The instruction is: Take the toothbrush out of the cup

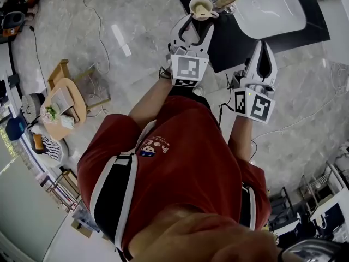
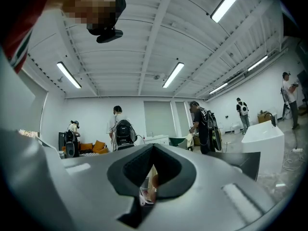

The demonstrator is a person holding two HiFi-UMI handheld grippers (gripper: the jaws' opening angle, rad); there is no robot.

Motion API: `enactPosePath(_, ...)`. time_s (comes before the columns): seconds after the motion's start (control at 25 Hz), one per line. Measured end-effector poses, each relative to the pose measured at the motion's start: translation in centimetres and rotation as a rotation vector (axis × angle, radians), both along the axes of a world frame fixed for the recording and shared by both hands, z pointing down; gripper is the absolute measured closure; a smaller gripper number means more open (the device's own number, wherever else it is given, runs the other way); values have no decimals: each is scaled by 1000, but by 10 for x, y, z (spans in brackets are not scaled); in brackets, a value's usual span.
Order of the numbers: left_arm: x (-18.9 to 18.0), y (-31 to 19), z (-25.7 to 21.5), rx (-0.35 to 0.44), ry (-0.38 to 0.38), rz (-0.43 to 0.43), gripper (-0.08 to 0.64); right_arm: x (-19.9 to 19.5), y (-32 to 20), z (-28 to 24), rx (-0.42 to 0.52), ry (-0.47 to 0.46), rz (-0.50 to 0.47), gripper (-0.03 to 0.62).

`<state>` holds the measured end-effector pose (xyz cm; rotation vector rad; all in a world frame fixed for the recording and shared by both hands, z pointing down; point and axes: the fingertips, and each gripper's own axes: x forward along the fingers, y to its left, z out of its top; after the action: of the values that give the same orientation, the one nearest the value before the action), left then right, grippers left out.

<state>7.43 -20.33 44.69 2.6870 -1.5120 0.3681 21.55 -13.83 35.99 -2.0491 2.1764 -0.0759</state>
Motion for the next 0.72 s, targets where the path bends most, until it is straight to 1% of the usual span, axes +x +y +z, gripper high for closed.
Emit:
enactPosePath(0.2, 5, -13, 31, -52, -28, -6, 337, -2, -17, 13, -40, 3, -14, 581)
enactPosePath(0.36, 8, -23, 51, -72, -51, 4, 337, -3, -30, 27, -71, -5, -20, 581)
enactPosePath(0.52, 7, -32, 61, -76, -72, 5, 337, -6, -41, 36, -95, -2, -31, 581)
enactPosePath(0.64, 5, -37, 65, -91, -70, 7, 340, -7, -47, 38, -106, 0, -35, 581)
enactPosePath(0.72, 3, -40, 66, -95, -64, 6, 357, -9, -51, 40, -110, 2, -37, 581)
